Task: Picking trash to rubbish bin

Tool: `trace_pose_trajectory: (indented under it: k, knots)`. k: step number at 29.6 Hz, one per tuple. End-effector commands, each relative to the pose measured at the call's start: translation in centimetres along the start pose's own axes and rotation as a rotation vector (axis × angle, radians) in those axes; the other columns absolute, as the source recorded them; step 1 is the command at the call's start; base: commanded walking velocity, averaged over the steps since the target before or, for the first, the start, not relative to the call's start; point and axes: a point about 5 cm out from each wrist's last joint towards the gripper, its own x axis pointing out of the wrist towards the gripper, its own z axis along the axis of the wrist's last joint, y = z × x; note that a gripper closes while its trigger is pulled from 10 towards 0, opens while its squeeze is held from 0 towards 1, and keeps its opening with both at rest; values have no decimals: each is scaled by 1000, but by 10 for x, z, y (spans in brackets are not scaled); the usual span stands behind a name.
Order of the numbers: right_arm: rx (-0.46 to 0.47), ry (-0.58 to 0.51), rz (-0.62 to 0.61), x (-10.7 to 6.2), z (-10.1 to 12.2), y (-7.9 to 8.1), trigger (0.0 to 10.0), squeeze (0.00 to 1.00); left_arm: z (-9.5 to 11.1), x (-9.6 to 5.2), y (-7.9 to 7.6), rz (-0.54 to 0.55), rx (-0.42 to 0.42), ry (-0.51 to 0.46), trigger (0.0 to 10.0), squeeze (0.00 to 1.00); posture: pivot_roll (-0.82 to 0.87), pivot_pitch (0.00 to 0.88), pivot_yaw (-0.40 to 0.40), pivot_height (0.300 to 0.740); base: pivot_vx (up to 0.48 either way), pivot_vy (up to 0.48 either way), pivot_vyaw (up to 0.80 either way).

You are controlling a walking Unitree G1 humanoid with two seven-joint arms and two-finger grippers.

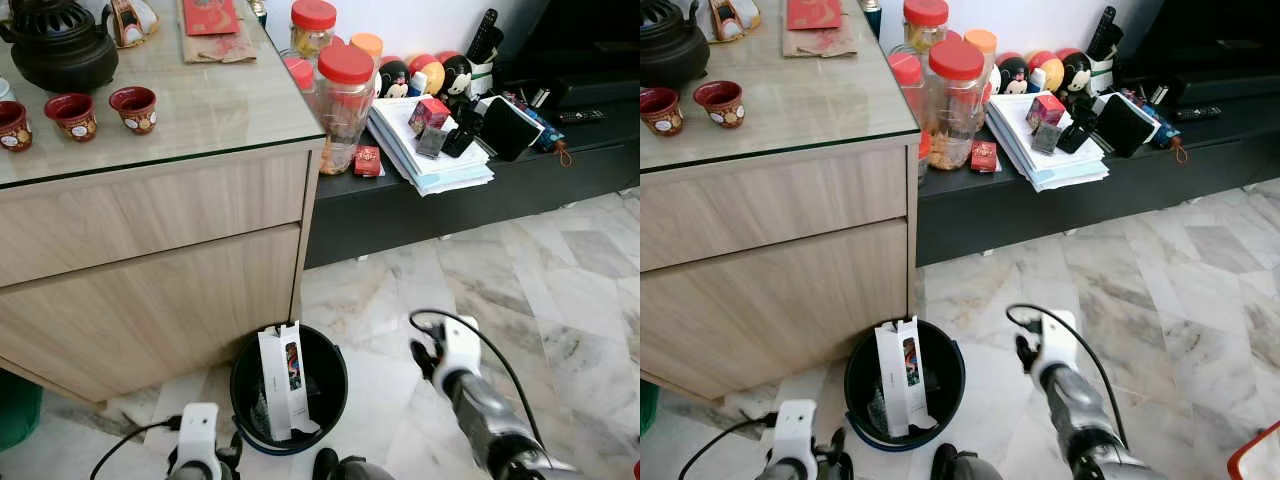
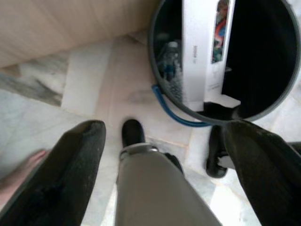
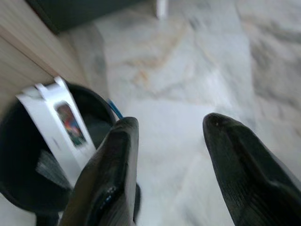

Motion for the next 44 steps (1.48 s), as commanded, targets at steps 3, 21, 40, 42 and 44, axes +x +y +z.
trace_pose_trajectory:
  k: [3, 21, 40, 42, 44]
  knots:
    - [8, 133, -66, -13, -38, -16, 10000, 0, -36, -13, 6, 61, -35, 130, 10000, 0, 118, 175, -157, 740, 0, 0, 0]
    - [90, 193, -77, -19, -64, -5, 10000, 0, -39, -19, 31, 206, -115, 115, 10000, 0, 150, 201, -106, 740, 0, 0, 0]
    - [137, 220, -99, -26, -82, -5, 10000, 0, -39, -19, 37, 186, -94, 125, 10000, 0, 141, 198, -81, 740, 0, 0, 0]
    - [137, 220, -98, -26, -81, -5, 10000, 0, -39, -19, 35, 178, -91, 126, 10000, 0, 141, 198, -81, 740, 0, 0, 0]
    - [138, 218, -96, -25, -81, -4, 10000, 0, -40, -19, 32, 169, -88, 132, 10000, 0, 127, 196, -83, 740, -259, 0, 0]
